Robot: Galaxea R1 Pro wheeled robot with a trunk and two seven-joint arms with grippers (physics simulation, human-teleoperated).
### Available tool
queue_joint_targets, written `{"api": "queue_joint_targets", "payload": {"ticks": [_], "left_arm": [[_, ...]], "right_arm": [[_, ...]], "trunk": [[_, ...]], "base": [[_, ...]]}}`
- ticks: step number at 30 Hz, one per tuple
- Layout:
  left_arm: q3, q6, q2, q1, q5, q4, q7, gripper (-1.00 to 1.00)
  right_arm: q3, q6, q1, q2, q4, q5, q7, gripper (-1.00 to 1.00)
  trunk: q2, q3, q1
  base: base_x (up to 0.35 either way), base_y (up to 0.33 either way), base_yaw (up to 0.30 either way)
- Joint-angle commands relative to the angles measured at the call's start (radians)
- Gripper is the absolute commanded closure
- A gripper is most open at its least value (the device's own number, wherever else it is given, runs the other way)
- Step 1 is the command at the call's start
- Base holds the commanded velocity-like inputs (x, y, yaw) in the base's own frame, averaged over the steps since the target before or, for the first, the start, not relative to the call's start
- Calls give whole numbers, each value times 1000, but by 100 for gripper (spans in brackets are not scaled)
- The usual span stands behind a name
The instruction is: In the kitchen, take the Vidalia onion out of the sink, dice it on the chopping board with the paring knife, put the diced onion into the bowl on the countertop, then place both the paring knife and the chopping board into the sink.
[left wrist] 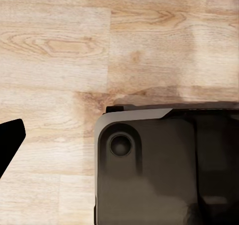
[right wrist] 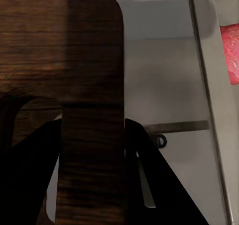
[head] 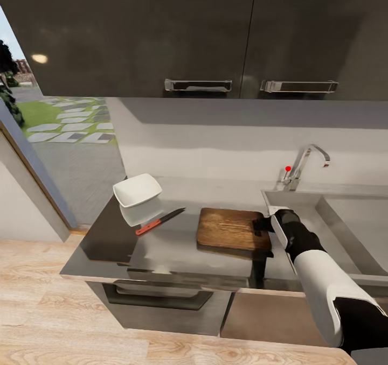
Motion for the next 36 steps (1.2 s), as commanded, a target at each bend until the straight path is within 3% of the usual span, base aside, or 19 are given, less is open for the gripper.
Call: {"api": "queue_joint_targets", "payload": {"ticks": [1, 17, 36], "left_arm": [[0, -2, 0, 0, 0, -1, 0, -100], [0, -2, 0, 0, 0, -1, 0, -100], [0, -2, -5, 0, 0, 4, 0, -100]], "right_arm": [[-1, 5, -1, 0, -1, -1, -1, 100], [1, 7, 0, 1, -2, -1, 55, 100], [3, 7, 0, 1, -1, -1, 56, 100]], "trunk": [[-2, -2, 1], [-2, -2, 1], [-2, -2, 1]], "base": [[0, 0, 0], [4, 0, 0], [155, -16, 0]]}}
